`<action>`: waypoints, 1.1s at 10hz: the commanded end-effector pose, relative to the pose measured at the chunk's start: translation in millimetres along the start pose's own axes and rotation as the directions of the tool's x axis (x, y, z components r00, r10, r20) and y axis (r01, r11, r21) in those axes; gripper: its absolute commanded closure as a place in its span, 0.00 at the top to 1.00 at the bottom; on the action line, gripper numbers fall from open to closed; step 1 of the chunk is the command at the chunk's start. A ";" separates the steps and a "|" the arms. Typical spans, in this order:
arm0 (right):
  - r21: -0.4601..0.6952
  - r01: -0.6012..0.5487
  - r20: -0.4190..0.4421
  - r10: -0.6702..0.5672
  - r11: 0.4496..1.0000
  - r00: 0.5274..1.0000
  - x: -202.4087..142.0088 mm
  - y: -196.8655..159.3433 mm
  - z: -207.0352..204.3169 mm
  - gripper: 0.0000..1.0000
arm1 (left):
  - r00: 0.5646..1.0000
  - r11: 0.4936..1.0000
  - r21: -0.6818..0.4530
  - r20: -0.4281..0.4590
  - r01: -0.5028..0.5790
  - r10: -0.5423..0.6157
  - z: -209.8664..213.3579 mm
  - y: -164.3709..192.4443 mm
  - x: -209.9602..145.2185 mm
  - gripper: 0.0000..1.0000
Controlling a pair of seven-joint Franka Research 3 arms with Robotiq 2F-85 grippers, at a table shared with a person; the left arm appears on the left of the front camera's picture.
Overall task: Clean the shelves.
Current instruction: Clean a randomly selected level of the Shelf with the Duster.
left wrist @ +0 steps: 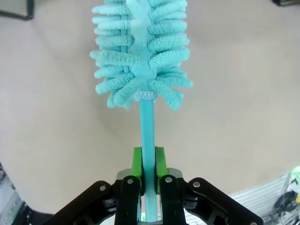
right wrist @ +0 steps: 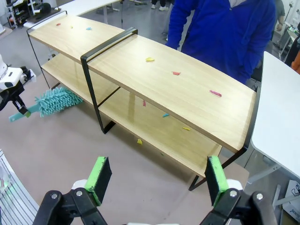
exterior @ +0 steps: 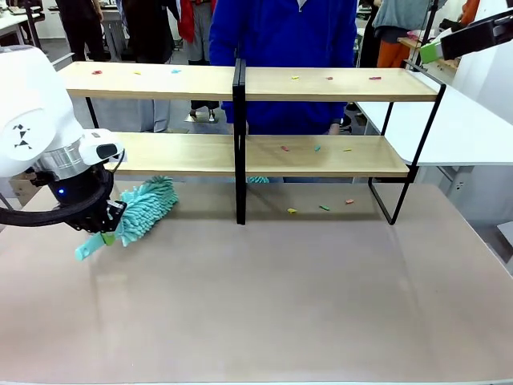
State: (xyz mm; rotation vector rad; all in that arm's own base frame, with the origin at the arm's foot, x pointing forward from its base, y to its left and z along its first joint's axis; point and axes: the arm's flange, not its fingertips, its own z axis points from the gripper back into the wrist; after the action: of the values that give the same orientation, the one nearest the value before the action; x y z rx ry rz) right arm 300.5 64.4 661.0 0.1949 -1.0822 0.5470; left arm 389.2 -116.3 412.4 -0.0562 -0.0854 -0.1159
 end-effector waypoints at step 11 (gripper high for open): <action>-0.002 0.001 0.001 -0.001 1.000 1.000 0.6 -0.7 0.0 1.00 | 0.933 0.909 0.255 0.239 -0.329 0.270 18.6 18.6 -8.3 0.13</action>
State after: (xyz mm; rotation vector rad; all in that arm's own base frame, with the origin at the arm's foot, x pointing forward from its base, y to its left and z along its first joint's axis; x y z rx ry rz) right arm 300.5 64.4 661.0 0.1949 -1.0822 0.5470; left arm 384.6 -98.8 437.4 0.1971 -0.2361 0.2081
